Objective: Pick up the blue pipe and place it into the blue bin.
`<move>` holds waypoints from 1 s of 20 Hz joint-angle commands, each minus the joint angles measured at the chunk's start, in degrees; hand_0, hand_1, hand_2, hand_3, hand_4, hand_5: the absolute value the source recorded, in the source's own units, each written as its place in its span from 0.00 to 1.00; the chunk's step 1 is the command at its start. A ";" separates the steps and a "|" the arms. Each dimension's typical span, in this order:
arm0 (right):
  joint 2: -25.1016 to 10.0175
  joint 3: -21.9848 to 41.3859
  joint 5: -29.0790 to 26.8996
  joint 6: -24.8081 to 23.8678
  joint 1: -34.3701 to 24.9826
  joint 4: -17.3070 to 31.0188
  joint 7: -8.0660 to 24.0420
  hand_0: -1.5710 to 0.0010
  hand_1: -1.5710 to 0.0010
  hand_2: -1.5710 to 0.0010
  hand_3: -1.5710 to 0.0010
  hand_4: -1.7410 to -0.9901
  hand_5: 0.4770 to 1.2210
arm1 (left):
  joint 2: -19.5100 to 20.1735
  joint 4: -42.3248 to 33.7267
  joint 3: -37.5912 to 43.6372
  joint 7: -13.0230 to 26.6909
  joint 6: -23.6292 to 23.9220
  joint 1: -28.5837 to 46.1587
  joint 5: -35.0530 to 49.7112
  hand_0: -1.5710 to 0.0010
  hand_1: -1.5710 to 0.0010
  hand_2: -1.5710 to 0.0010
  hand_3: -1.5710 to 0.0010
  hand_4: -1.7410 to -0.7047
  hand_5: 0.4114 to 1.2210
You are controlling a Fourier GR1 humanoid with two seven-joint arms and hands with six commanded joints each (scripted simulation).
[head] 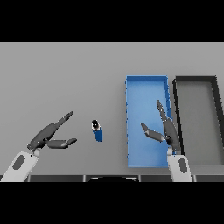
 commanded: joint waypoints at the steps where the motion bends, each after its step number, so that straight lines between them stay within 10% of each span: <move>1: -0.08 -0.40 -0.17 -0.19 0.01 0.30 -0.05 1.00 1.00 1.00 1.00 0.68 0.13 | 0.06 -0.17 -0.83 1.89 -0.52 0.00 -0.10 1.00 1.00 1.00 1.00 0.68 0.10; 20: 0.15 -0.52 -0.92 0.48 1.76 0.12 -0.69 1.00 1.00 1.00 1.00 0.72 0.10 | -20.06 14.05 -10.87 -0.99 3.28 -8.03 -10.85 1.00 1.00 1.00 1.00 0.60 0.10</move>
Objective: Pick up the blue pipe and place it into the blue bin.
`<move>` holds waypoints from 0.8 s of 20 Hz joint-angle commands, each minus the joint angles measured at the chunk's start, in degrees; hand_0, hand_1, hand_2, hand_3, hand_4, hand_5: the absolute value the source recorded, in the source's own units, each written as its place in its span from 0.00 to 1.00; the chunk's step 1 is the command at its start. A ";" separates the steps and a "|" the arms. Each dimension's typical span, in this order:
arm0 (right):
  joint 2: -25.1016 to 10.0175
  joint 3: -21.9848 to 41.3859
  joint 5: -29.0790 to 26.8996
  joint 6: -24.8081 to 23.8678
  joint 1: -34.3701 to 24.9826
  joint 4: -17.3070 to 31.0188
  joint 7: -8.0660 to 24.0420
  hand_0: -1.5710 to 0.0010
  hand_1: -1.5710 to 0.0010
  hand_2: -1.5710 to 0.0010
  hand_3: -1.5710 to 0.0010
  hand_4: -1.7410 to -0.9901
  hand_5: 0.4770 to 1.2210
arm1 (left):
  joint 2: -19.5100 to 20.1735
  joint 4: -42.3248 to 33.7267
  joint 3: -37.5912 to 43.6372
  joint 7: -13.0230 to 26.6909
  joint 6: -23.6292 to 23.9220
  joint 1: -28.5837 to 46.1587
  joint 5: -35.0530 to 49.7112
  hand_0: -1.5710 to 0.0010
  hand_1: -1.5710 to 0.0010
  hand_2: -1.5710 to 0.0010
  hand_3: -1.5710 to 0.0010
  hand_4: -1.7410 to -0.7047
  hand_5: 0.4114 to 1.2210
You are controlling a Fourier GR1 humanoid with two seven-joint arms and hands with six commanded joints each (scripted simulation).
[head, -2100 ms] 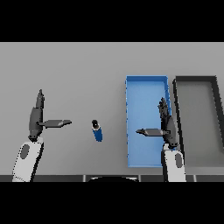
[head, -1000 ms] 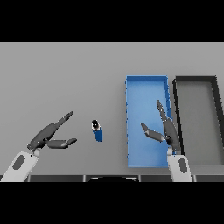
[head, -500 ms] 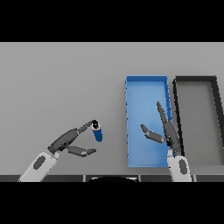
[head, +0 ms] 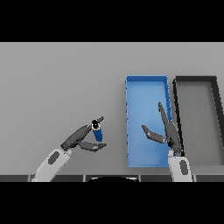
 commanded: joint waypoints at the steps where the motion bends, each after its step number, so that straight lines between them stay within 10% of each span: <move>1: 0.14 0.16 0.08 -0.01 0.26 -0.07 -0.29 1.00 1.00 1.00 1.00 0.72 0.09 | -0.77 1.64 -0.21 -1.21 0.60 -0.26 -0.98 1.00 1.00 1.00 1.00 0.61 0.11; 8: 0.31 0.45 0.69 -0.31 -0.35 -0.15 0.09 1.00 1.00 1.00 1.00 0.73 0.11 | -7.27 4.79 1.02 -2.58 -1.10 -2.34 4.61 0.97 0.84 0.73 0.78 0.46 0.33; 11: -0.24 -0.01 0.57 -0.24 -0.18 0.06 0.03 1.00 1.00 1.00 1.00 0.73 0.11 | -8.66 5.35 1.35 -3.59 -1.14 -2.18 5.64 0.59 0.47 0.40 0.42 0.28 0.65; 16: -0.39 0.18 1.41 -0.61 -0.20 0.19 -0.01 1.00 1.00 1.00 1.00 0.75 0.11 | -8.86 3.80 -1.26 -6.42 0.00 -0.65 3.84 0.19 0.15 0.13 0.16 0.15 0.89</move>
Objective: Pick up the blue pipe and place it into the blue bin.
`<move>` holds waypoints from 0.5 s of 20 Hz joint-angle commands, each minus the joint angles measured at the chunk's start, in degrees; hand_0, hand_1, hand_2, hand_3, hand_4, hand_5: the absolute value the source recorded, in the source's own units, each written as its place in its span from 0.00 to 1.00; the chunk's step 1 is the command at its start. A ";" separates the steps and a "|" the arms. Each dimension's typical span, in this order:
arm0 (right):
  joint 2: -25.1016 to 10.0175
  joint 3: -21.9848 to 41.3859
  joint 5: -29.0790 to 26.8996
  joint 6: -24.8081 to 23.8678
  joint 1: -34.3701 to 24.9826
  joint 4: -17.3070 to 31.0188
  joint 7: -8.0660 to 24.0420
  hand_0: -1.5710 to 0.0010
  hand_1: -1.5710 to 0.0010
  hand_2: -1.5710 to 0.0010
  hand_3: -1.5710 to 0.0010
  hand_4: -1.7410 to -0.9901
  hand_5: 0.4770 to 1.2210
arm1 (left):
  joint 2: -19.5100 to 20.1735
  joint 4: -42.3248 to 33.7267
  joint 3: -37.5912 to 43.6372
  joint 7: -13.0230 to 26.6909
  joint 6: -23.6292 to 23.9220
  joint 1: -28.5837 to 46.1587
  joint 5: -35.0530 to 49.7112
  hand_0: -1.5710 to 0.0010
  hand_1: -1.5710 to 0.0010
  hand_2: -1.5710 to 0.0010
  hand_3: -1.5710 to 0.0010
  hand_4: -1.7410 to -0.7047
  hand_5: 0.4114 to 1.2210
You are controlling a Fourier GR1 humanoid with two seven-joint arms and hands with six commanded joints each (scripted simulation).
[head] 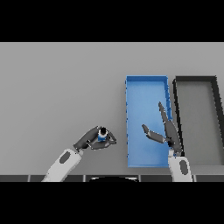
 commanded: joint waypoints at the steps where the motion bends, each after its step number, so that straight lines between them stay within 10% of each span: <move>1: 0.25 0.13 0.12 -0.12 0.12 0.21 -0.14 1.00 1.00 1.00 1.00 0.75 0.11 | -0.10 -0.06 -0.23 0.65 0.85 -0.09 -0.59 0.15 0.12 0.11 0.13 0.17 0.91; 10: -0.12 0.09 0.91 -0.39 0.04 0.75 -0.59 1.00 1.00 1.00 1.00 0.80 0.10 | -2.79 -6.37 0.58 -2.15 1.35 -1.26 -0.93 0.02 0.02 0.01 0.02 0.25 0.99</move>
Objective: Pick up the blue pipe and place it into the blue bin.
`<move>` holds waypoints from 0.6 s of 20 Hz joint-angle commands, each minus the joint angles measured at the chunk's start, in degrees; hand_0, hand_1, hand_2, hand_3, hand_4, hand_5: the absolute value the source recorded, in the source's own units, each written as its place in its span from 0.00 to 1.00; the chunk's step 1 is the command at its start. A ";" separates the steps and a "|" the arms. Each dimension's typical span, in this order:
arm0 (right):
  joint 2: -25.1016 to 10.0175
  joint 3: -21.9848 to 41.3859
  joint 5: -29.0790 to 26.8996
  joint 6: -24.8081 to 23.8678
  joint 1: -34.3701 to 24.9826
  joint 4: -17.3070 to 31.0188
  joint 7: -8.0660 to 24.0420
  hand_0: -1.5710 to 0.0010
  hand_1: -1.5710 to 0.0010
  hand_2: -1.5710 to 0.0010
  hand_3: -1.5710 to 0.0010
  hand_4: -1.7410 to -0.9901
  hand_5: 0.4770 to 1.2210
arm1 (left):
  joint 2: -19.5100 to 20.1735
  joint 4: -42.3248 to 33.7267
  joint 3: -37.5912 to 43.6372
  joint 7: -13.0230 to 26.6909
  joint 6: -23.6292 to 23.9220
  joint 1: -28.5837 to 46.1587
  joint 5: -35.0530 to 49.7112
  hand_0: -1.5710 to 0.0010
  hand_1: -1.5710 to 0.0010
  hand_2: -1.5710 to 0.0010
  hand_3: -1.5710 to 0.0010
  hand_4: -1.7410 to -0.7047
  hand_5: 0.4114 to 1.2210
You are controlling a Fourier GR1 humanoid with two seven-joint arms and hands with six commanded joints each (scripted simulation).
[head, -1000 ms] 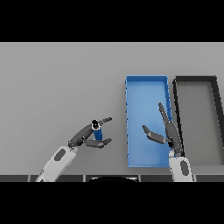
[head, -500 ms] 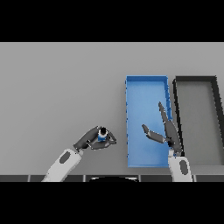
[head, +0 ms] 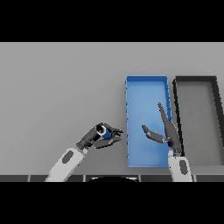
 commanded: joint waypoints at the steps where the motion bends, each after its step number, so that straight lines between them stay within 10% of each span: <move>1: -0.30 -0.06 0.09 0.10 0.11 -0.04 -0.09 1.00 1.00 1.00 1.00 0.80 0.10 | -0.21 -0.39 0.15 1.10 0.35 -0.41 -0.41 0.02 0.01 0.01 0.01 0.25 0.99; 12: -0.62 0.30 1.63 -0.83 1.29 -2.16 0.13 1.00 1.00 1.00 1.00 0.82 0.14 | -2.28 -4.38 0.55 7.78 -3.04 -2.66 -1.99 0.00 0.00 0.00 0.00 0.26 1.00</move>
